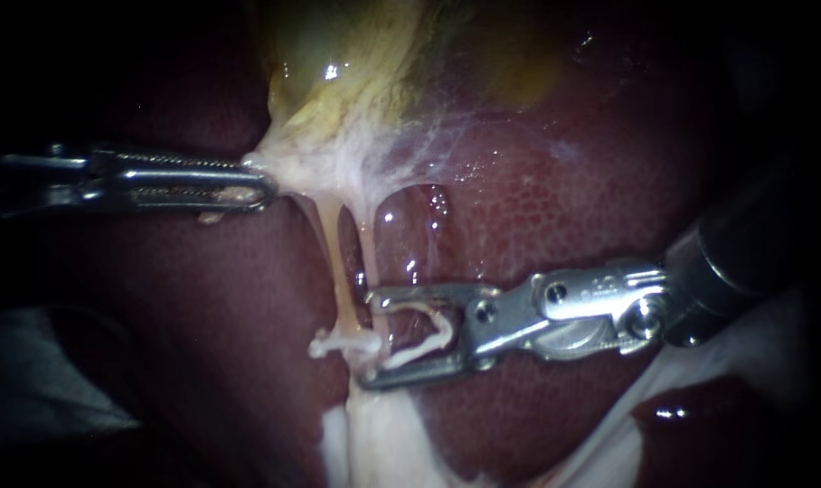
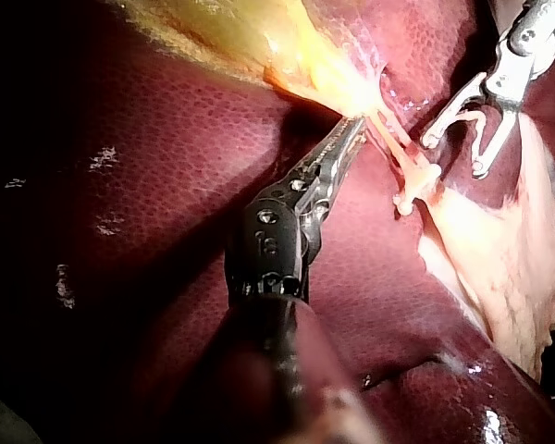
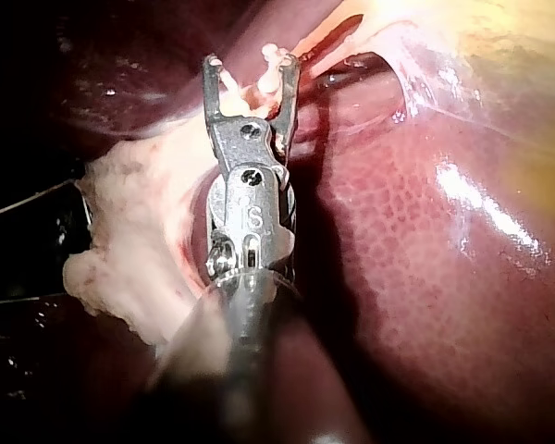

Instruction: Clipping second clip left tube

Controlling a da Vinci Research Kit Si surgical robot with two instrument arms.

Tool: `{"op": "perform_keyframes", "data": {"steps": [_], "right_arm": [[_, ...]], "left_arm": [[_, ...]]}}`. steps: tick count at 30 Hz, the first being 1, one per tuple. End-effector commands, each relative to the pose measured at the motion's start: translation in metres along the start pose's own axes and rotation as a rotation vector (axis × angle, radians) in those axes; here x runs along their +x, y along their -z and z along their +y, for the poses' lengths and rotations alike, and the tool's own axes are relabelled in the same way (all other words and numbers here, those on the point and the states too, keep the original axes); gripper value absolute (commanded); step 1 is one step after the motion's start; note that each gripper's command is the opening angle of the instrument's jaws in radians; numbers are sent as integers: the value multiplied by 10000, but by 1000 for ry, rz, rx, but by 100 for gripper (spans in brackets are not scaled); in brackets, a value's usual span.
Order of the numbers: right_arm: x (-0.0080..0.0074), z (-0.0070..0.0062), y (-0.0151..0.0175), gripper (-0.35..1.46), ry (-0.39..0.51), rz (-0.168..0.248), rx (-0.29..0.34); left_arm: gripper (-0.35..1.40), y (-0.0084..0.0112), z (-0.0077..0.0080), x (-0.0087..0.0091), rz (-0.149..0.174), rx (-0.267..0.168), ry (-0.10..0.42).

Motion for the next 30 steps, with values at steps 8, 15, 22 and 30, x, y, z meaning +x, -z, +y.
{"op": "perform_keyframes", "data": {"steps": [8,15,22,30], "right_arm": [[-21,18,-15,50,-31,-2,9],[-38,26,-29,49,-54,-6,50],[-40,32,-41,49,-63,-7,59],[-31,37,-63,49,-91,36,101]], "left_arm": [[-35,-1,0,-1,0,1,0],[-35,-1,0,-1,-2,2,-1],[-35,-1,0,-2,-2,2,-1],[-35,-2,0,-2,-5,3,-1]]}}
